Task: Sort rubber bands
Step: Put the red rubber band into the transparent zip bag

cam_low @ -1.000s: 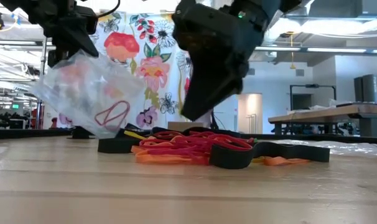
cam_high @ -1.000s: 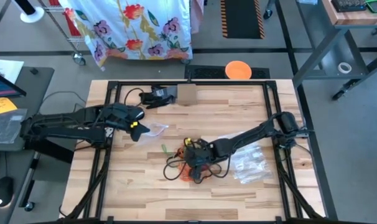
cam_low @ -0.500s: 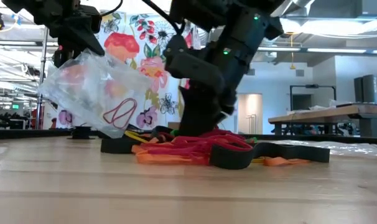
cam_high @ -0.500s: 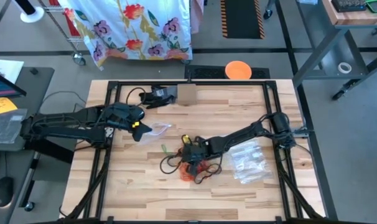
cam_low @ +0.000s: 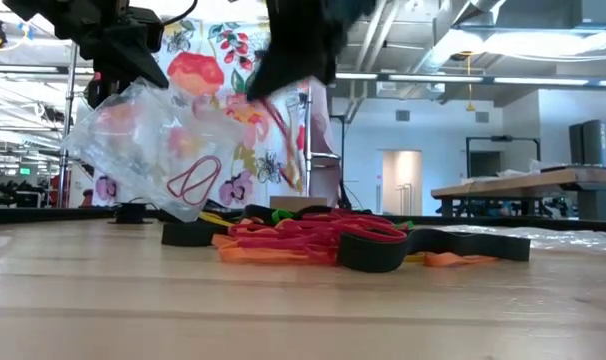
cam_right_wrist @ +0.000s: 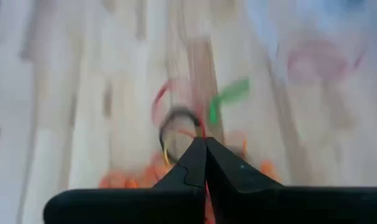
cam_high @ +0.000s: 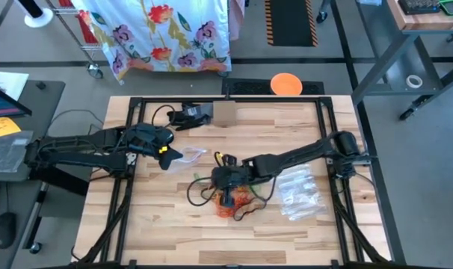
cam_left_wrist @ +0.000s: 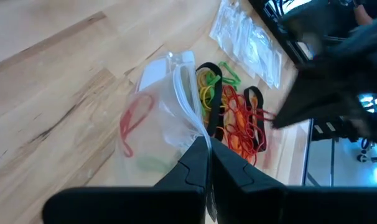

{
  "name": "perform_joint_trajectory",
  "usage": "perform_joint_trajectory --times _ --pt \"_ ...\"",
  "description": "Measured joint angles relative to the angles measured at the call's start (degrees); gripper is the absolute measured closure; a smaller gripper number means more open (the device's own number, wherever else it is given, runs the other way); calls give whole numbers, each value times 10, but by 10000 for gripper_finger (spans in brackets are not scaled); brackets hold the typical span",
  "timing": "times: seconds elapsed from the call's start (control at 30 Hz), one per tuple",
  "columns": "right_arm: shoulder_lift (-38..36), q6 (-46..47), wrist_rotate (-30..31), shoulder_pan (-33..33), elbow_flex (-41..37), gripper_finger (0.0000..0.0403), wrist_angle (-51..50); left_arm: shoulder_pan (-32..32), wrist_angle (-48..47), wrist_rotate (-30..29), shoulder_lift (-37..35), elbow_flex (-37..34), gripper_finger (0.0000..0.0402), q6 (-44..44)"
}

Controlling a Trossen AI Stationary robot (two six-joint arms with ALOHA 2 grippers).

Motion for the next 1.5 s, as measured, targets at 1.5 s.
perform_joint_trajectory --times 1.5 --pt "4 -134 146 -42 41 403 133 0 162 188 0 0 402 -37"
